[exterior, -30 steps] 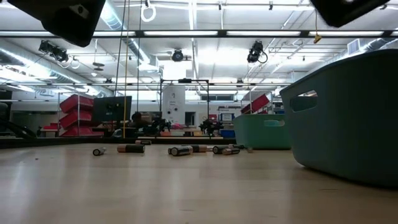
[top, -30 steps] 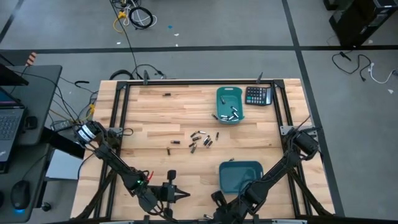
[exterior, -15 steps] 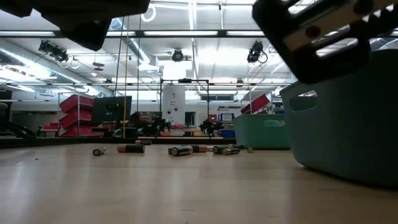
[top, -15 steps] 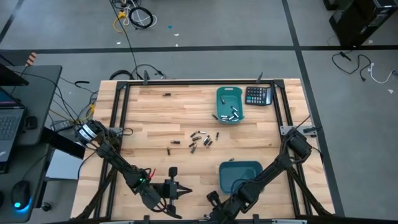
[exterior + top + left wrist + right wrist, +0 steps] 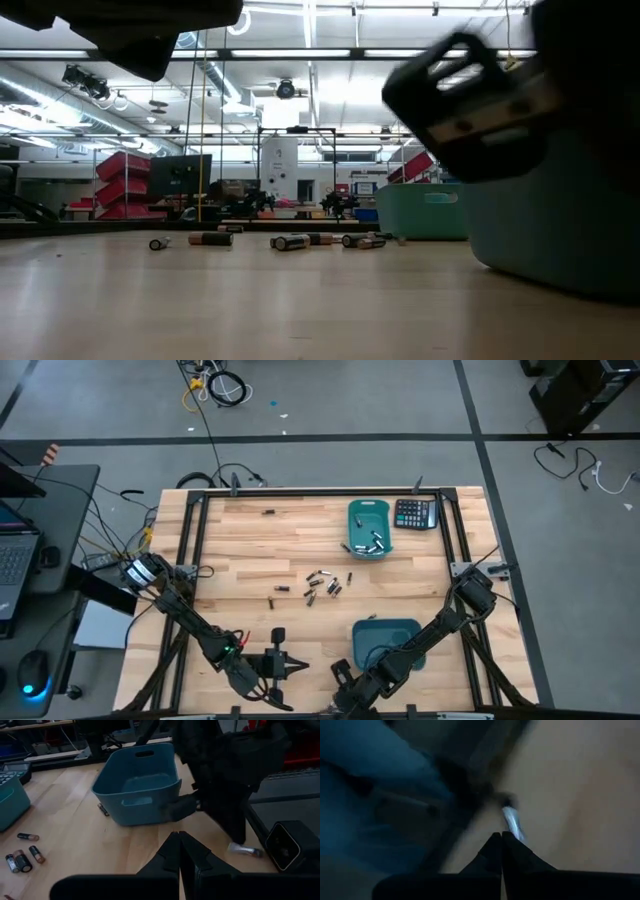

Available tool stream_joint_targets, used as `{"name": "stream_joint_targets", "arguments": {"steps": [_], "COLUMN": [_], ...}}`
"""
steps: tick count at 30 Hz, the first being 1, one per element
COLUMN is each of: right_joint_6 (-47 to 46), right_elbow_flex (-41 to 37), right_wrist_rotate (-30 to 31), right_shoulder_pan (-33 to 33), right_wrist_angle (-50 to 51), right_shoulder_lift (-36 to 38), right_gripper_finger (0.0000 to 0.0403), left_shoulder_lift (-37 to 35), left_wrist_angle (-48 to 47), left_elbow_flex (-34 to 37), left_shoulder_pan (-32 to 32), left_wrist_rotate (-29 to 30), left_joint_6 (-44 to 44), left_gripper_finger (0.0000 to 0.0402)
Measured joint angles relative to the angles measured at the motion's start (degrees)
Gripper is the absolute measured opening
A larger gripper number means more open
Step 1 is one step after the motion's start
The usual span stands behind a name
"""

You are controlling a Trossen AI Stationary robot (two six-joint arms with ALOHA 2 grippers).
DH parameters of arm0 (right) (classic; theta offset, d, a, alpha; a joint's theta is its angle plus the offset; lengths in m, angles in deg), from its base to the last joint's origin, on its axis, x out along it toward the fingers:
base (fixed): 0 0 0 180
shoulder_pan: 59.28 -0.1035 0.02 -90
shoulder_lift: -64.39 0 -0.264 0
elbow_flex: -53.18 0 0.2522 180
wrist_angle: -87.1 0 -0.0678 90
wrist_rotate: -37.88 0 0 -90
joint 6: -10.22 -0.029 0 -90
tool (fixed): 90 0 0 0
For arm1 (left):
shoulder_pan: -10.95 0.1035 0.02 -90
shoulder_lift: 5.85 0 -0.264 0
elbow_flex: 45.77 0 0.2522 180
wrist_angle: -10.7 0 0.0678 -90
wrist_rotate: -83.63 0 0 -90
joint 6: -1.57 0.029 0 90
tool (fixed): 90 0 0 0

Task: Sort batteries
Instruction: Put the silver battery into the green bin

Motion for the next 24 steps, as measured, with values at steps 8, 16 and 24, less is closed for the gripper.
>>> {"name": "stream_joint_targets", "arguments": {"steps": [8,16,24], "right_joint_6": [-0.3,1.4,-2.0], "right_elbow_flex": [0.0,0.0,0.0], "right_wrist_rotate": [4.4,2.0,2.8], "right_shoulder_pan": [2.6,0.3,-1.0], "right_wrist_angle": [2.5,2.3,-0.8], "right_shoulder_lift": [3.6,6.9,2.8], "right_gripper_finger": [0.0,0.0,0.0], "left_shoulder_lift": [0.0,0.0,0.0], "left_wrist_angle": [0.1,0.0,-0.1], "left_elbow_flex": [0.0,0.0,0.0], "left_shoulder_pan": [0.0,0.0,0.3], "left_wrist_rotate": [0.0,0.0,0.0], "left_joint_6": [-0.3,-0.3,-0.3], "left_gripper_finger": [0.0,0.0,0.0]}}
